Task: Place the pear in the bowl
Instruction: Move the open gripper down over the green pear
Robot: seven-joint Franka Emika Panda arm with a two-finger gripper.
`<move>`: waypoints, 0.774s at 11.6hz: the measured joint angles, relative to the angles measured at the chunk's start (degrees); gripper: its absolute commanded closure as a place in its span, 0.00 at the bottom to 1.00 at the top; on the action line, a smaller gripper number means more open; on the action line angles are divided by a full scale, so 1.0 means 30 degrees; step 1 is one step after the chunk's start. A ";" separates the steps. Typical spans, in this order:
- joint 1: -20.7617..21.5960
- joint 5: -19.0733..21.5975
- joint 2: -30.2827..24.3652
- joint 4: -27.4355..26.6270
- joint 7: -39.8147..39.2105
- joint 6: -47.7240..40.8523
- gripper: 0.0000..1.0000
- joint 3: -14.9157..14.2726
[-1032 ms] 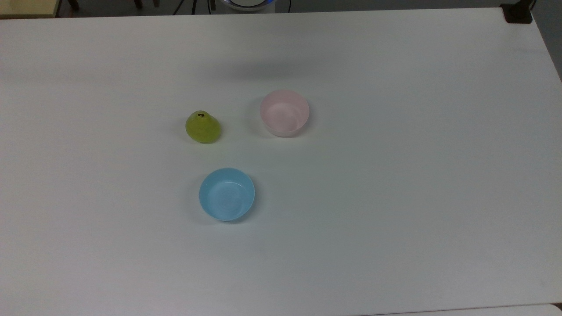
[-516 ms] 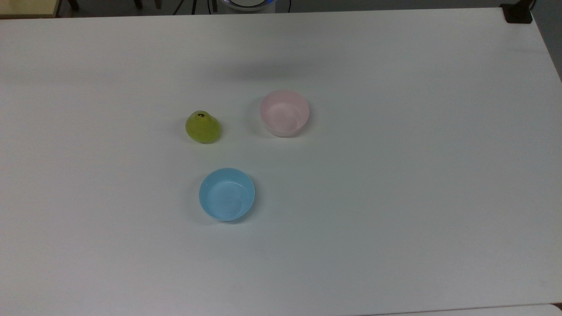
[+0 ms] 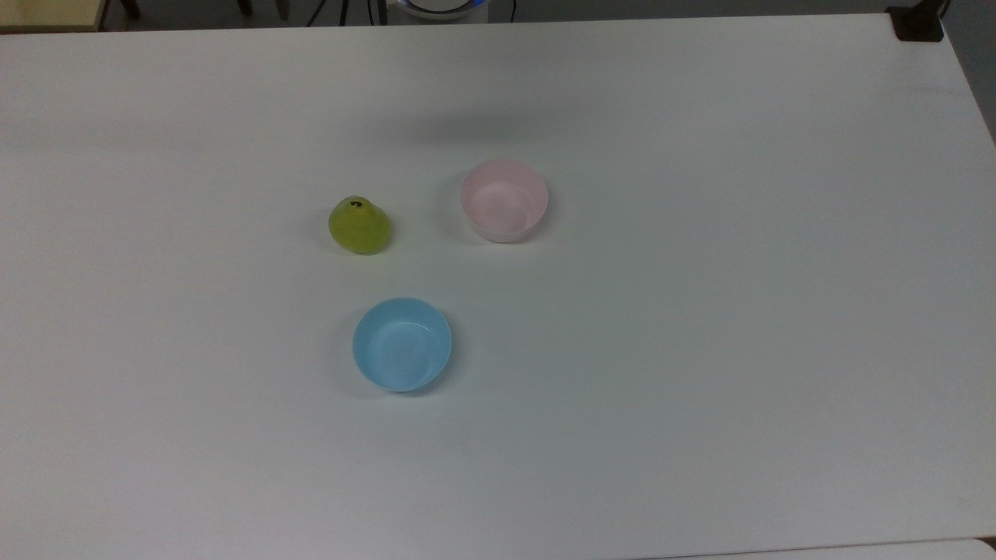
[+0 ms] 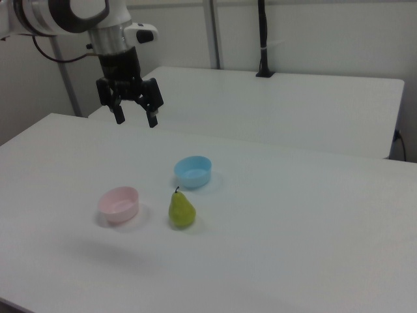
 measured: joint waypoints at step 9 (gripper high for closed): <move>-0.0110 0.0000 0.3932 -0.1168 -0.2042 0.3235 0.00 0.0046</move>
